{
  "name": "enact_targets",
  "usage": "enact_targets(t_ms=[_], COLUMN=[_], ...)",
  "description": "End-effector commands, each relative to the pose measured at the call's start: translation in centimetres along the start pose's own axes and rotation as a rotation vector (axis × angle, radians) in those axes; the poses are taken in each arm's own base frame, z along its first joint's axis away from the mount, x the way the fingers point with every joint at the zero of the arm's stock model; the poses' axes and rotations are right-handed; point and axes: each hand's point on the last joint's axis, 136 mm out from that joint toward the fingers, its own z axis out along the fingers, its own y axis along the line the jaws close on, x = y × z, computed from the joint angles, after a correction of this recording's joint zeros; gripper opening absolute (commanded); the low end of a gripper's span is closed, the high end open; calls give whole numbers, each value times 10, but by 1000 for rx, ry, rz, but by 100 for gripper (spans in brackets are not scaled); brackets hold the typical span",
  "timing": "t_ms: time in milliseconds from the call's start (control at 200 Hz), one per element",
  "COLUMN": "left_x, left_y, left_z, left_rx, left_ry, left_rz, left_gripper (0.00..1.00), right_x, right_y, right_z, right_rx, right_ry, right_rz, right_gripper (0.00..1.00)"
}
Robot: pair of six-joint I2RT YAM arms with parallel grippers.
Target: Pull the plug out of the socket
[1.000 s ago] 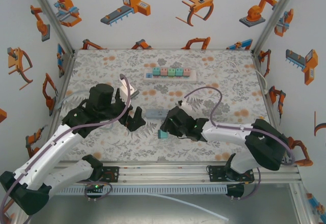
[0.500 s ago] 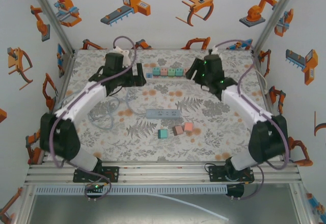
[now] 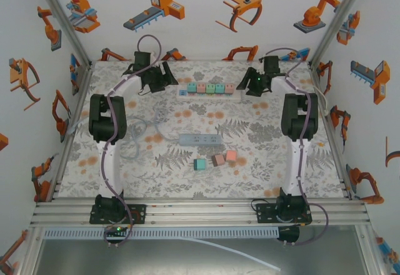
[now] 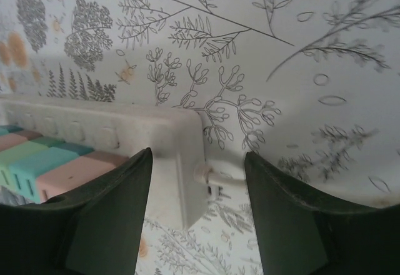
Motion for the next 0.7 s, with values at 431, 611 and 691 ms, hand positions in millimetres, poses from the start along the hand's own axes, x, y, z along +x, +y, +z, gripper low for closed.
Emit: enact_targets(t_ms=[431,611,691], left_x=[47,65,77], left_y=[-32,-48,-52], left_z=[14,-16,-32], left_rx=[230,270,262], left_ry=[162,188,201], left_rz=[-194,-240,-235], left_gripper=[42,40,39], right_x=[52,73,83], right_y=[44,69,72], right_z=[-4,-25,-36], right_rx=[-162,-161,-147], right_ry=[172,204,212], right_rz=[161,196,226], right_gripper=[35,35,35])
